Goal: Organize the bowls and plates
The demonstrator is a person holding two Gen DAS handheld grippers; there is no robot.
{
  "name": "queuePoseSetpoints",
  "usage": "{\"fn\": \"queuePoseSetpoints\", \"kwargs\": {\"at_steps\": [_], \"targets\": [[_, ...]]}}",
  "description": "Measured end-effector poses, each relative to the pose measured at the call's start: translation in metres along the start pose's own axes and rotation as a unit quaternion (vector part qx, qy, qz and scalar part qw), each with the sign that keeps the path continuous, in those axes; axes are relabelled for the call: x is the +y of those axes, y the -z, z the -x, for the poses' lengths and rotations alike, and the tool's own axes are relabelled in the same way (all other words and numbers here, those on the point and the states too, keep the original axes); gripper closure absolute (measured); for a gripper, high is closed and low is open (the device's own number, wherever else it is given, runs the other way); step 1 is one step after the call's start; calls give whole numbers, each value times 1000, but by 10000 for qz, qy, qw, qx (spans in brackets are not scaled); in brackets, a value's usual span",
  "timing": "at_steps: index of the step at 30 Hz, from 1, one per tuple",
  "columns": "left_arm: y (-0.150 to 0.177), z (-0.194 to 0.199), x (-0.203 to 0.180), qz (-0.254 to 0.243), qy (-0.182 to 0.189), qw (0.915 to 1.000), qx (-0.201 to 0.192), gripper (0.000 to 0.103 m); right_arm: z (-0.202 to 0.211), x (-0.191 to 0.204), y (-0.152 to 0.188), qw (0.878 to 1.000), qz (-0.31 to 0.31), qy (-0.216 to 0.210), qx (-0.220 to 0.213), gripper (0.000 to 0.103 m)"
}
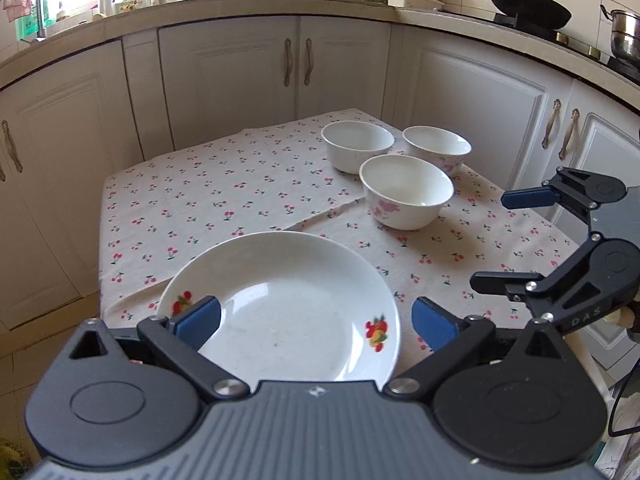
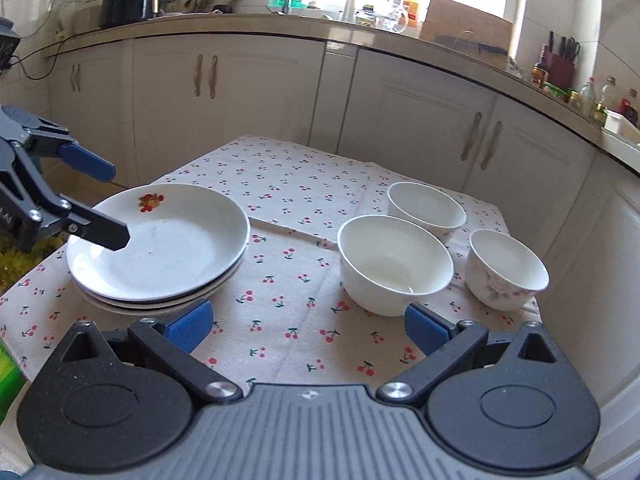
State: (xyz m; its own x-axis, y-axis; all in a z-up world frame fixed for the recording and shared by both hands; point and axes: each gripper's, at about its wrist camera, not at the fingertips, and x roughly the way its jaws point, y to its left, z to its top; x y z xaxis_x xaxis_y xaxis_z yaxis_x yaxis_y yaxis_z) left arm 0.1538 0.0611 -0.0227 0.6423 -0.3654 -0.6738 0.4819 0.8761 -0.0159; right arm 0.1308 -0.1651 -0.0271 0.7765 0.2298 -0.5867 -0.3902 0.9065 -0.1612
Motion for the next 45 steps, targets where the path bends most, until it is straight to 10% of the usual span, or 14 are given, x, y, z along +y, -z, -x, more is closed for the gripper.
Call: {"fn": "queuePoseSetpoints", "kwargs": {"at_steps": [31,45], "targets": [[-122,-160,-65,-819,351,9942,600,2,-69,-69,13,9991,-378,195,-82,1],[-131,-187,-67,-873,798,9892,871,23,-82,-69,10,9994,-283,149,-140,18]]}}
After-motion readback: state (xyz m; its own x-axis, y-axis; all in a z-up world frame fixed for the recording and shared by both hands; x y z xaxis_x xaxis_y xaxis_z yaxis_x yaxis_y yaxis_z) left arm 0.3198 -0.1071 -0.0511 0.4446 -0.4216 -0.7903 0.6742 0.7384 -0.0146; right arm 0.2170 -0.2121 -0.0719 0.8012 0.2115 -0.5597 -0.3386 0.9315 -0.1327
